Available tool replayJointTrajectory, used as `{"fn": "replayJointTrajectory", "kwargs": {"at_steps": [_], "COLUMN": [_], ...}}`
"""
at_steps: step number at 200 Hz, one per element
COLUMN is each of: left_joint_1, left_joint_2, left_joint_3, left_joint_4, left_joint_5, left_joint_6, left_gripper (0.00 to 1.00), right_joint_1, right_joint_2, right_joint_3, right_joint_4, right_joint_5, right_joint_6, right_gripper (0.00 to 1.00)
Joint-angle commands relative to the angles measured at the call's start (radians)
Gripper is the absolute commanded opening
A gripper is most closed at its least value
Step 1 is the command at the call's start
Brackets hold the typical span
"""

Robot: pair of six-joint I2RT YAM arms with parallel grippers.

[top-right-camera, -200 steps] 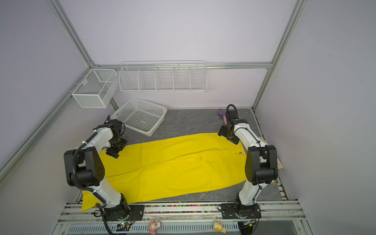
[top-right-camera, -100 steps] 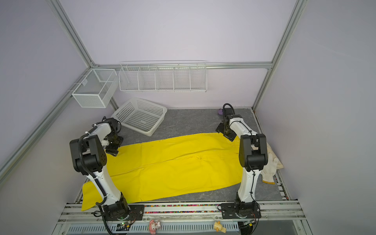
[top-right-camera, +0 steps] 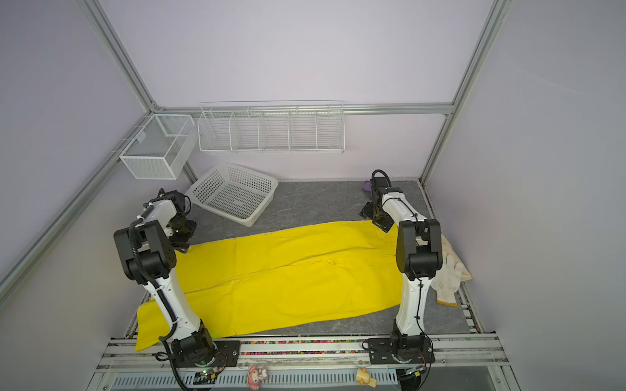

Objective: Fold and stack the trousers

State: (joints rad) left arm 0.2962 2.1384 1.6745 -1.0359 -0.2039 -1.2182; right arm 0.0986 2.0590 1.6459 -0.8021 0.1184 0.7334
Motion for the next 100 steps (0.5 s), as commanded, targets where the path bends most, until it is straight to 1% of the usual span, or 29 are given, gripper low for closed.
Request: {"fn": "replayJointTrajectory", "kwargs": {"at_steps": [1, 23, 43, 72, 79, 87, 100], "left_joint_1": [0.018, 0.035, 0.037, 0.035, 0.033, 0.030, 0.024], "left_joint_2": [0.057, 0.072, 0.082, 0.089, 0.086, 0.082, 0.068], "left_joint_3": [0.027, 0.018, 0.012, -0.010, -0.014, -0.018, -0.028], "left_joint_4": [-0.063, -0.050, -0.040, -0.008, -0.003, 0.002, 0.010], "left_joint_5": [0.010, 0.034, 0.055, 0.101, 0.112, 0.122, 0.124], "left_joint_6": [0.030, 0.054, 0.077, 0.098, 0.104, 0.112, 0.118], "left_gripper": [0.75, 0.74, 0.71, 0.59, 0.58, 0.51, 0.36], "right_joint_1": [-0.006, -0.008, -0.014, -0.012, -0.010, -0.008, -0.005], "right_joint_2": [0.024, 0.030, 0.038, 0.072, 0.082, 0.091, 0.104], "right_joint_3": [0.033, 0.048, 0.058, 0.102, 0.118, 0.130, 0.145], "right_joint_4": [-0.041, -0.053, -0.060, -0.084, -0.094, -0.102, -0.113], "right_joint_5": [0.006, 0.011, 0.013, 0.020, 0.026, 0.033, 0.040], "right_joint_6": [0.003, -0.006, 0.002, 0.025, 0.030, 0.036, 0.055], "right_gripper": [0.90, 0.90, 0.90, 0.92, 0.92, 0.92, 0.91]}}
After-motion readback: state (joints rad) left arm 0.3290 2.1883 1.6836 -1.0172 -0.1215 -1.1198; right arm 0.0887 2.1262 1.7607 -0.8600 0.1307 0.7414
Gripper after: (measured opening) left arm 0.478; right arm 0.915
